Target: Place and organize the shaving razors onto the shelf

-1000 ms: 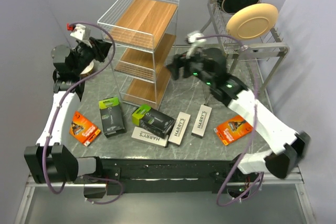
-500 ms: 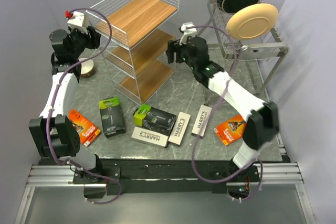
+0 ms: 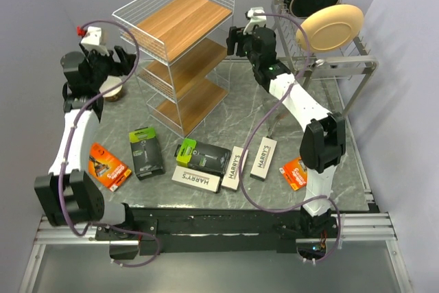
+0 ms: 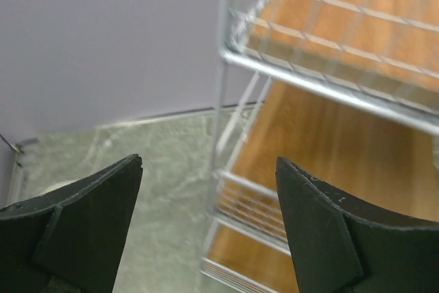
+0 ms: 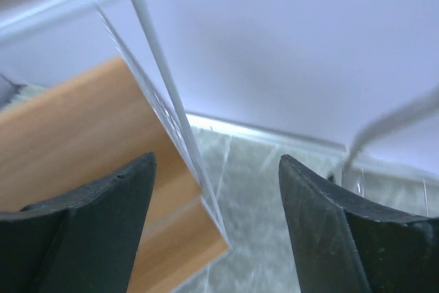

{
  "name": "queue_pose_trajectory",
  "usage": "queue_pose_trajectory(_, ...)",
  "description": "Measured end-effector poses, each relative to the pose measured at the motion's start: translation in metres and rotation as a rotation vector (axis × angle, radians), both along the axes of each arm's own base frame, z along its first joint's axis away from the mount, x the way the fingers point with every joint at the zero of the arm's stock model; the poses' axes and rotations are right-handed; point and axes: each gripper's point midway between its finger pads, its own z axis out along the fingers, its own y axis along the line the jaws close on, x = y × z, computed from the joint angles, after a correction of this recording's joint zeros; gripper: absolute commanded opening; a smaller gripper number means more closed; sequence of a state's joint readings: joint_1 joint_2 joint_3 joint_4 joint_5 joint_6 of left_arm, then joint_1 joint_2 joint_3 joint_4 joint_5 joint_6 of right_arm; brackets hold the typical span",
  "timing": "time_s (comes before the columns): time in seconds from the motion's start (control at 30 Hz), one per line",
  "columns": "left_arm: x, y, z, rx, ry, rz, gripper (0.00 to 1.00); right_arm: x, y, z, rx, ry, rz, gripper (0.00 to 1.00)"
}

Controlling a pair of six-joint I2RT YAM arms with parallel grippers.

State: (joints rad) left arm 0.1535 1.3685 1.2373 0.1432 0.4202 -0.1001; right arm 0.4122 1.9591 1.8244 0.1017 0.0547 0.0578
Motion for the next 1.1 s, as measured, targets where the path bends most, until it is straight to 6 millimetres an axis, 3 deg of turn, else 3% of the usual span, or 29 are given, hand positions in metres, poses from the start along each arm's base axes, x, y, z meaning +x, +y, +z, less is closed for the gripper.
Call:
queue_pose_trajectory(0.1,-0.015,-0.004,-0.006,-0.053,0.039,0.004,0.77,0.004,0.014,0.002,0.004,-0.024,0.069,0.67)
queue_pose_trajectory(0.23,-0.023,-0.005,-0.023,-0.124,0.104,0.021,0.63,0.005,0.033,-0.023,-0.024,0.009,0.167,0.53)
queue_pose_trajectory(0.27,-0.023,-0.005,-0.030,-0.140,0.125,0.029,0.54,0.005,0.035,-0.029,-0.029,0.019,0.179,0.50)
queue_pose_trajectory(0.37,-0.018,-0.004,-0.050,-0.181,0.184,0.041,0.38,0.007,0.034,-0.036,-0.049,0.024,0.178,0.35)
queue_pose_trajectory(0.47,-0.009,-0.002,-0.069,-0.206,0.230,0.053,0.26,0.011,0.026,-0.036,-0.061,0.019,0.162,0.02)
queue_pose_trajectory(0.5,-0.006,-0.002,-0.075,-0.212,0.245,0.056,0.24,0.012,0.024,-0.036,-0.065,0.017,0.159,0.00)
queue_pose_trajectory(0.77,0.022,0.001,-0.129,-0.261,0.361,0.070,0.22,-0.010,0.015,-0.037,-0.106,0.016,0.187,0.00)
queue_pose_trajectory(0.97,0.045,0.002,-0.131,-0.287,0.365,0.065,0.22,-0.022,0.014,-0.037,-0.121,0.025,0.217,0.00)
queue_pose_trajectory(1.1,0.072,0.004,-0.126,-0.302,0.351,0.055,0.23,-0.029,0.011,-0.037,-0.118,0.035,0.220,0.00)
